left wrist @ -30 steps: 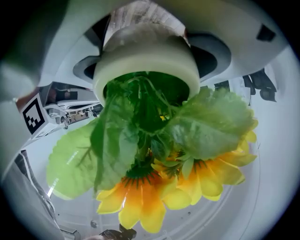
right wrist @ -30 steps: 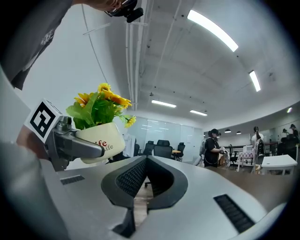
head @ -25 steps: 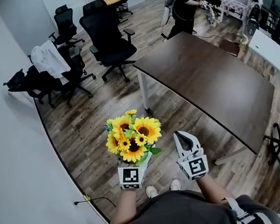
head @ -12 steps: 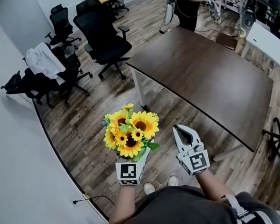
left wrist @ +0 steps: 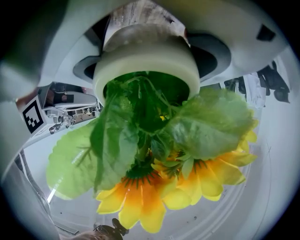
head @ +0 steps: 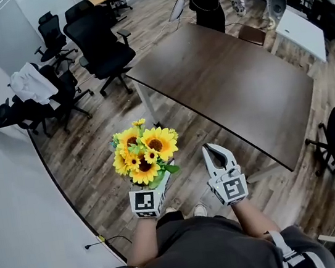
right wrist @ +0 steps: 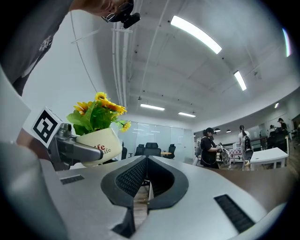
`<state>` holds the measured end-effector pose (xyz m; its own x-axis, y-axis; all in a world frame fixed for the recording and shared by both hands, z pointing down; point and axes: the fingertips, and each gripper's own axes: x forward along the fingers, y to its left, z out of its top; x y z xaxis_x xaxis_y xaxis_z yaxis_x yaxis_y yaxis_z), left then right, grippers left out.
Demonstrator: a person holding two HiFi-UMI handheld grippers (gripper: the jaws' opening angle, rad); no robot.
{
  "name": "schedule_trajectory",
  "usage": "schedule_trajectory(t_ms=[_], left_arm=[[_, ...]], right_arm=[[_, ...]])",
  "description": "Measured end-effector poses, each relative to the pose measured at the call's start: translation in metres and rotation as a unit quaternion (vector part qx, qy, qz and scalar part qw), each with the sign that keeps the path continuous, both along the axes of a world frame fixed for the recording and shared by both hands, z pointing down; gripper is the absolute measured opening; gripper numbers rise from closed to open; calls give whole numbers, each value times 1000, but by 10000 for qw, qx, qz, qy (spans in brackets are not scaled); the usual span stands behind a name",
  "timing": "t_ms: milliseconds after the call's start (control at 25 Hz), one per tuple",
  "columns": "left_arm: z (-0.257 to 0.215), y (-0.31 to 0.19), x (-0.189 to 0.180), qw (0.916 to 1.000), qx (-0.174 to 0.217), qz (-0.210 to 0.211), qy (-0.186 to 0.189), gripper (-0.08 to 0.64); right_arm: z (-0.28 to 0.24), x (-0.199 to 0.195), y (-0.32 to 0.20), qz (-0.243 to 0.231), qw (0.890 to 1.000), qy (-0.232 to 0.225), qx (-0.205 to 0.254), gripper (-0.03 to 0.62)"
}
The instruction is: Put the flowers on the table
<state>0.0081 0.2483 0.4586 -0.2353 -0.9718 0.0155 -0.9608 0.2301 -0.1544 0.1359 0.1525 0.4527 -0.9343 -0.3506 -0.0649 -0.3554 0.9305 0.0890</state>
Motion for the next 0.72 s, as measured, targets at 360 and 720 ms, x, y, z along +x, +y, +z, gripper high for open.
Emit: schedule_trajectory(t_ms=[360,720], left_arm=[[8,-33,-11,9990,133,395,136,537],[5,-92,-63,9970,135,765,66,537]], right_arm=[[14,-7,-28,355,9994,-15,-8,25],[12,-65,-76,593,9982,37,30,25]])
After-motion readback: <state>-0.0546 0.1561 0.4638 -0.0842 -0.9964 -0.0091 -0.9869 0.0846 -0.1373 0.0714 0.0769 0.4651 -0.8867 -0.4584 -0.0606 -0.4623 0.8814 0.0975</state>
